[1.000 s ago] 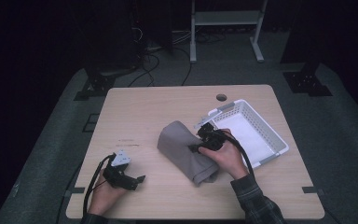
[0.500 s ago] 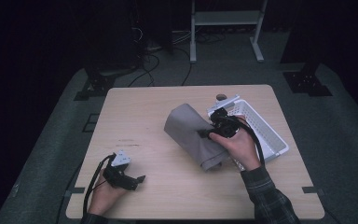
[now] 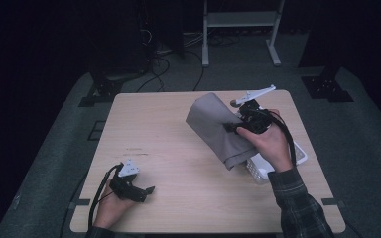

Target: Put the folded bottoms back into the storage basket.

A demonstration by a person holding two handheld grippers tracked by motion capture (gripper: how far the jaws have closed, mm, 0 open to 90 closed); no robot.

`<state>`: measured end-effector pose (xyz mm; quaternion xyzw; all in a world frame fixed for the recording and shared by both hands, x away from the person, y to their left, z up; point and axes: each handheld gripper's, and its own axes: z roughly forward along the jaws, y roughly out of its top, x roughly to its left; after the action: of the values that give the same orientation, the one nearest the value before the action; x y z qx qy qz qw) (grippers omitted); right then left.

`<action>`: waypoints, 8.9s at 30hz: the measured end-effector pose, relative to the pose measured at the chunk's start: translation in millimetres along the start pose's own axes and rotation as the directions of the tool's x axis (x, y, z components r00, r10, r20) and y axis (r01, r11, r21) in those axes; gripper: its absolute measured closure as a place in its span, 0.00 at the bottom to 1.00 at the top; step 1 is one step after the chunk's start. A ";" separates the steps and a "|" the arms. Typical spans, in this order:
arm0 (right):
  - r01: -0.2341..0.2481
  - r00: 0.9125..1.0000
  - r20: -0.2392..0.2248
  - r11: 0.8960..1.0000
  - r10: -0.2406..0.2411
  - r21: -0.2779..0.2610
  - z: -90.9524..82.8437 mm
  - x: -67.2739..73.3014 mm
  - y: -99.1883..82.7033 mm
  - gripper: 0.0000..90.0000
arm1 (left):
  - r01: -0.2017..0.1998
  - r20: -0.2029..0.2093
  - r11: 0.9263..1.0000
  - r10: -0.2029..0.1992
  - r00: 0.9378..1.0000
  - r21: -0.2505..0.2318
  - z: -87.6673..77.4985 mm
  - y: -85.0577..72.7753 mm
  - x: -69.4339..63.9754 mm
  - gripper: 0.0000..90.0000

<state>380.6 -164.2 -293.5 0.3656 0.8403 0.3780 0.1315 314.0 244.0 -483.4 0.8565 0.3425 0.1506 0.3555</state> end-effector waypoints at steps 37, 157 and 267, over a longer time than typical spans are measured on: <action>-0.207 0.964 0.181 0.977 0.195 0.049 -13.1 -91.7 -57.5 0.74 | -0.003 -0.002 1.000 0.003 1.000 -0.002 0.2 -0.1 0.1 0.00; -0.321 0.915 0.279 0.945 0.291 0.069 -33.0 -142.2 -180.2 0.99 | 0.000 -0.002 1.000 0.000 1.000 -0.002 0.2 -0.1 -0.1 0.00; -0.217 0.930 0.294 0.975 0.220 -0.042 16.2 -91.2 -242.8 0.11 | -0.009 0.005 1.000 0.009 1.000 -0.003 0.9 0.4 0.2 0.00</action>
<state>327.3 -329.0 -487.2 0.5089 0.7633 0.3348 0.2151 314.8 243.4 -483.7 0.8579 0.3374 0.1506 0.3571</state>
